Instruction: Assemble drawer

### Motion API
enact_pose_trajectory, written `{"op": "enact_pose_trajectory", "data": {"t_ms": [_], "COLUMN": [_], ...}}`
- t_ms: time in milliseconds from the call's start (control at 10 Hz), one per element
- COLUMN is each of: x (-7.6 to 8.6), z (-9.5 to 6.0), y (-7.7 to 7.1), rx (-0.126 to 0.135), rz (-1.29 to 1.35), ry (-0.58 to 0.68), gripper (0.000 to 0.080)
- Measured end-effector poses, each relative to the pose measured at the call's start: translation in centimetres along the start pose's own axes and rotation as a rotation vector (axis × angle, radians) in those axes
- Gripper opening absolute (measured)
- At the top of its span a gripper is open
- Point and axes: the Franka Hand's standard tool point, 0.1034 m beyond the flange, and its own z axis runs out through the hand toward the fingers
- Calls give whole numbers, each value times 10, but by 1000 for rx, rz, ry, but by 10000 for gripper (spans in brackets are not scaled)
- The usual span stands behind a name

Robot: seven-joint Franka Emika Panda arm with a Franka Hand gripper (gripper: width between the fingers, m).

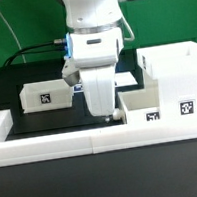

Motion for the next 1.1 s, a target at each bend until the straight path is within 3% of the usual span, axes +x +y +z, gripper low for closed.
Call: {"op": "enact_pose_trajectory", "data": {"t_ms": [400,500,700,1100], "x": [37,40,38,7], "z": [-1,-2,-2,1], "y": [-3,-4,-4,-7], "rx": [3,6,9,17], "rz": [-14,-2,12,49], "ry": [-4,-7,-9,-9], "gripper": [649,649,649,649]}}
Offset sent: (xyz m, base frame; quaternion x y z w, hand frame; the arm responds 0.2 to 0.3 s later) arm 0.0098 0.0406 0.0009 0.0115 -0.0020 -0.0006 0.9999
